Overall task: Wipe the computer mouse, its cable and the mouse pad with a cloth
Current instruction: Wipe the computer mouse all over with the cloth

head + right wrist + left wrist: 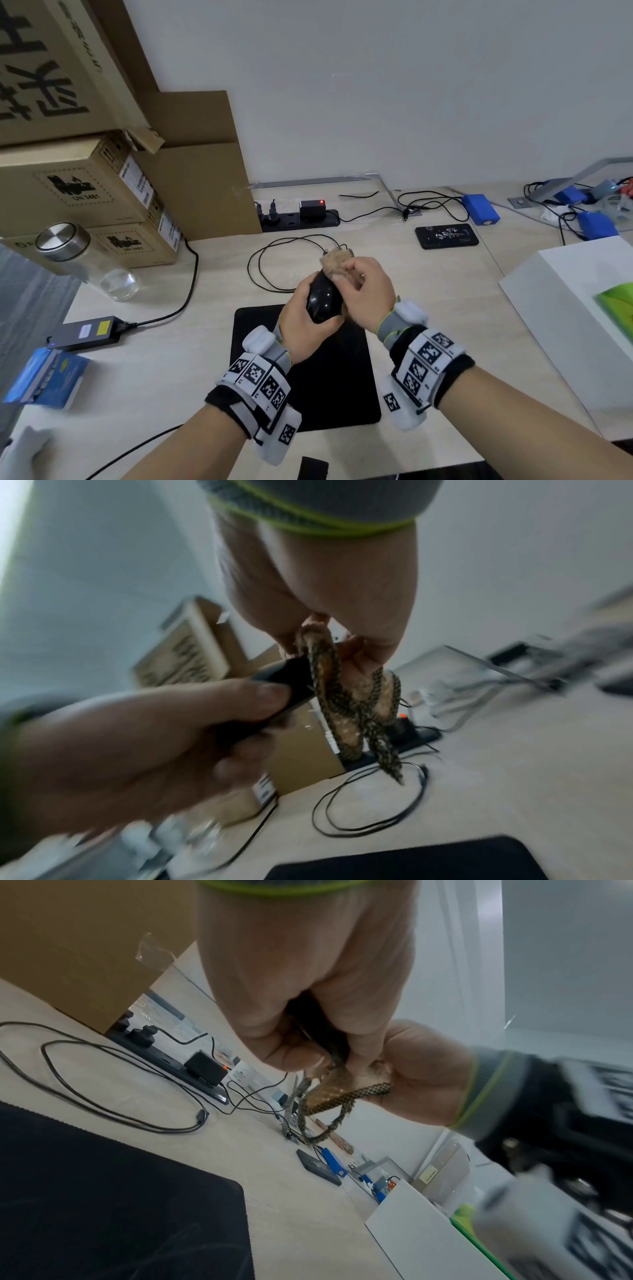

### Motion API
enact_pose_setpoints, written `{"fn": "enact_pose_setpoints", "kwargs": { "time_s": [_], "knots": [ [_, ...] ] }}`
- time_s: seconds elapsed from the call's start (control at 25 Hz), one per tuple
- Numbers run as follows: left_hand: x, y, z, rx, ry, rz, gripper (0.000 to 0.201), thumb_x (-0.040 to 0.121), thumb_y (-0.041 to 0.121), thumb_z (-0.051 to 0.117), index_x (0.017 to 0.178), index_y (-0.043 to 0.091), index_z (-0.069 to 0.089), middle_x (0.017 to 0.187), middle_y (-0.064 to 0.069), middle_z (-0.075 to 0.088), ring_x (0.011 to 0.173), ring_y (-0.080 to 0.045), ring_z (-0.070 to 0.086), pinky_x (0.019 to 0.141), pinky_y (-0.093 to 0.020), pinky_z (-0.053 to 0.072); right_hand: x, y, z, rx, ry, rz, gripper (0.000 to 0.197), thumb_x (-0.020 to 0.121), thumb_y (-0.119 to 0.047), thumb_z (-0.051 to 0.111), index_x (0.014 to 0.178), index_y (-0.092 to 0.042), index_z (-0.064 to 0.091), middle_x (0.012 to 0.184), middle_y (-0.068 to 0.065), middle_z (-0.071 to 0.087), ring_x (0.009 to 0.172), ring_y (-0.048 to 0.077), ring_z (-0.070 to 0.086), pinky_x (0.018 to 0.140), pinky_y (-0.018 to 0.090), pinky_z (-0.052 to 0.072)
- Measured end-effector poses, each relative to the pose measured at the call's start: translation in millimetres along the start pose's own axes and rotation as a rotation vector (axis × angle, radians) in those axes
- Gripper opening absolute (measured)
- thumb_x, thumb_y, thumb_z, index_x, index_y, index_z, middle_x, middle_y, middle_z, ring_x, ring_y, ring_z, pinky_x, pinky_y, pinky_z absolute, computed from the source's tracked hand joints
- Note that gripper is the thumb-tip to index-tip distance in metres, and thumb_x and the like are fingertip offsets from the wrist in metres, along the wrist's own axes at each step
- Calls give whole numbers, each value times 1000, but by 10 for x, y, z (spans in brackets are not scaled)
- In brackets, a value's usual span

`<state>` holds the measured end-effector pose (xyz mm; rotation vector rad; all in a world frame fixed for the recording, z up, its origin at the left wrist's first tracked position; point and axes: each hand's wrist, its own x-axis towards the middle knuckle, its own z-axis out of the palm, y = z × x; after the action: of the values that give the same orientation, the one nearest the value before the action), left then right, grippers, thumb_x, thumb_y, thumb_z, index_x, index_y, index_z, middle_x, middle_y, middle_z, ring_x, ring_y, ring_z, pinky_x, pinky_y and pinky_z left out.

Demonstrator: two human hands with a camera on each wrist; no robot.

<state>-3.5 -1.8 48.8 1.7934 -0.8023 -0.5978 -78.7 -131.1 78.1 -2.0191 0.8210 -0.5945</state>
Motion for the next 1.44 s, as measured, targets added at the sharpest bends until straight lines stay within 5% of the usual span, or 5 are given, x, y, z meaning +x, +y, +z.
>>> {"fn": "enact_pose_setpoints", "kwargs": {
  "time_s": [0.2,0.64,0.84,1.2,1.44],
  "knots": [
    [12,22,-32,5,22,-33,81,62,44,76,136,30,46,121,19,61,113,4,58,95,-15,44,-270,37,60,11,-177,-281,11,78,-22,71,88,-16,70,109,-5,55,97,3,56,85,8,39],
    [-88,234,-117,-568,-75,-287,67,77,-8,74,129,24,49,116,-22,61,80,-33,71,70,-37,60,71,214,-121,442,16,280,7,84,-26,64,80,-21,65,81,0,64,78,15,56,72,34,47],
    [-65,299,-175,-983,-115,-504,46,93,50,42,131,25,50,117,-17,65,83,-30,66,66,-32,52,11,73,-164,556,-92,289,18,93,-8,57,85,-19,68,87,-4,67,74,9,60,64,21,47],
    [-9,325,-234,-1063,-152,-672,45,98,29,36,133,8,52,123,-22,62,98,-37,61,78,-37,48,6,71,-182,185,-114,129,35,84,-8,68,119,-16,65,107,1,59,93,14,61,89,36,52],
    [25,384,-164,-981,-88,-724,43,99,40,36,101,8,65,86,-14,71,72,-29,58,62,-32,38,14,28,-191,122,-218,68,28,92,-17,61,119,-20,67,112,2,61,94,18,62,94,39,49]
  ]
}}
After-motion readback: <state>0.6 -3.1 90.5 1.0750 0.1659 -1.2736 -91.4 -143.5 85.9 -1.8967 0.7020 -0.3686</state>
